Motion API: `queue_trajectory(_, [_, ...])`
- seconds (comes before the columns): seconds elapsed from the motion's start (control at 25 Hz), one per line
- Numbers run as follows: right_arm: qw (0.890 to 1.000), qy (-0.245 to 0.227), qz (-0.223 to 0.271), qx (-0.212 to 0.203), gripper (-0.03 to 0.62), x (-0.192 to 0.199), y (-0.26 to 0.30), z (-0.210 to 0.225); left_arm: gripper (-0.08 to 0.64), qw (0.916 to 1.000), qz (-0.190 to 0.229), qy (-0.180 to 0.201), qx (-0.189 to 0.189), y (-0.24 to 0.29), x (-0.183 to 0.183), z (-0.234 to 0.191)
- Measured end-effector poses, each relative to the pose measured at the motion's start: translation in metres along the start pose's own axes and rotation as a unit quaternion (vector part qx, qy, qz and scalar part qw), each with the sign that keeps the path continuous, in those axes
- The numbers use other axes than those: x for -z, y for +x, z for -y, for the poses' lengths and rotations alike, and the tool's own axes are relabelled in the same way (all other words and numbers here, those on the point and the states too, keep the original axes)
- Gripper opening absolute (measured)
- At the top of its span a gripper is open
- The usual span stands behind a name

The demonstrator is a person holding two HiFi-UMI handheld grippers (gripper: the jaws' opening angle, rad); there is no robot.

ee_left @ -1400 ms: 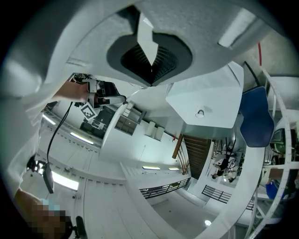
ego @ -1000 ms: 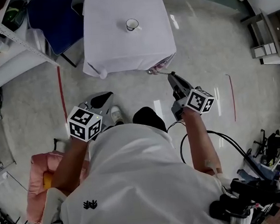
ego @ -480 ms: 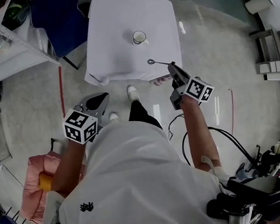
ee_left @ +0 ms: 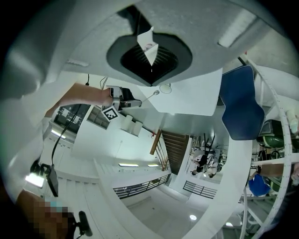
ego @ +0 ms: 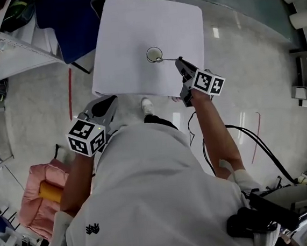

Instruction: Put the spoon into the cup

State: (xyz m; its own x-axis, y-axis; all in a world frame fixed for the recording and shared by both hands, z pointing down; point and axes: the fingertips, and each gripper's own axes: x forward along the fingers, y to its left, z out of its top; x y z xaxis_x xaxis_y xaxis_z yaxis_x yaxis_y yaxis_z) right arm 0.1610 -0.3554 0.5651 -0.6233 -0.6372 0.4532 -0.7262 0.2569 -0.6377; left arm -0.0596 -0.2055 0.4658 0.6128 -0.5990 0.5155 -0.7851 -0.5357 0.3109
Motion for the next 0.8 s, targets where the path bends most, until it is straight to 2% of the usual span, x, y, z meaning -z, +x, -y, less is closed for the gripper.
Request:
queue_trajectory(0.4, [0.996, -0.012, -0.088, -0.012, 0.052, 0.002, 0.089, 0.05, 0.011, 0.9972, -0.001, -0.03, -0.069, 0.034, -0.031, -0.04])
queue_trajectory(0.8, [0.99, -0.021, -0.141, -0.025, 0.052, 0.019, 0.131, 0.064, 0.011, 0.9936, -0.018, -0.046, -0.101, 0.047, -0.039, -0.048])
